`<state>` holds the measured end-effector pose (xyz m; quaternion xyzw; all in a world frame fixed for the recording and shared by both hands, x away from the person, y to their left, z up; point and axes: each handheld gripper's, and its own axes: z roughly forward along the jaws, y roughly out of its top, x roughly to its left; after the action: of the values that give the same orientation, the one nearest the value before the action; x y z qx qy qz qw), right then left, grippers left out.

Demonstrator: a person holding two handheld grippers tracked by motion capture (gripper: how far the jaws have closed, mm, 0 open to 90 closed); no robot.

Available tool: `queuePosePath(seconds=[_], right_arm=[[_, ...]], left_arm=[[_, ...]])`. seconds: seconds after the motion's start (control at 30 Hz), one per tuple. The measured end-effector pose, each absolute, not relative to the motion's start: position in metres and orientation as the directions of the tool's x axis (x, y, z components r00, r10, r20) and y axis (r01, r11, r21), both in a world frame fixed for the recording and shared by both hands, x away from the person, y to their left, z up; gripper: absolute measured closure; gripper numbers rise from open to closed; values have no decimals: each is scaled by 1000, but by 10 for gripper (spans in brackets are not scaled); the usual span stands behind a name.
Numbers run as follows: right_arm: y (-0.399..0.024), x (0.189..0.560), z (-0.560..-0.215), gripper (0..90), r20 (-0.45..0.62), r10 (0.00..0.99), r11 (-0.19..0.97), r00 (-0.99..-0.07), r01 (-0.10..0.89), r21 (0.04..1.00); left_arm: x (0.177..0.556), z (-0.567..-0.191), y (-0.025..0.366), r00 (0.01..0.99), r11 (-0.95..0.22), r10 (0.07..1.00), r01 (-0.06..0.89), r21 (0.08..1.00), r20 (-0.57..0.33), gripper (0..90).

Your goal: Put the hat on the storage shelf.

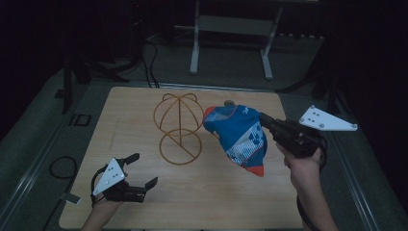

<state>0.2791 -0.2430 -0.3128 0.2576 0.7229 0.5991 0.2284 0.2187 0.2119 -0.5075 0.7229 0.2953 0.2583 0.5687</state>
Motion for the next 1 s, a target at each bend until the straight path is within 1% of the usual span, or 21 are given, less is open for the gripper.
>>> queuePosePath(seconds=[0.27, 0.5, 0.67, 0.7, 1.0], right_arm=[[-226, 299, -299, 900, -29, 649, 153, -760, 93, 984], [-203, 320, -282, 900, -34, 643, 156, -765, 88, 984], [-180, 338, -268, 900, -44, 645, 161, -763, 79, 984], [-171, 345, -265, 900, -30, 641, 151, -767, 87, 985], [-134, 363, -259, 900, -27, 628, 171, -778, 104, 980]], left_arm=[[212, -532, 223, 673, -187, 739, 190, 964, 11, 41], [208, -552, 227, 662, -169, 749, 231, 958, -27, 40], [207, -557, 230, 653, -162, 757, 229, 960, -28, 41], [207, -558, 231, 651, -160, 758, 229, 960, -29, 40], [207, -561, 236, 646, -136, 762, 232, 963, -48, 41]])
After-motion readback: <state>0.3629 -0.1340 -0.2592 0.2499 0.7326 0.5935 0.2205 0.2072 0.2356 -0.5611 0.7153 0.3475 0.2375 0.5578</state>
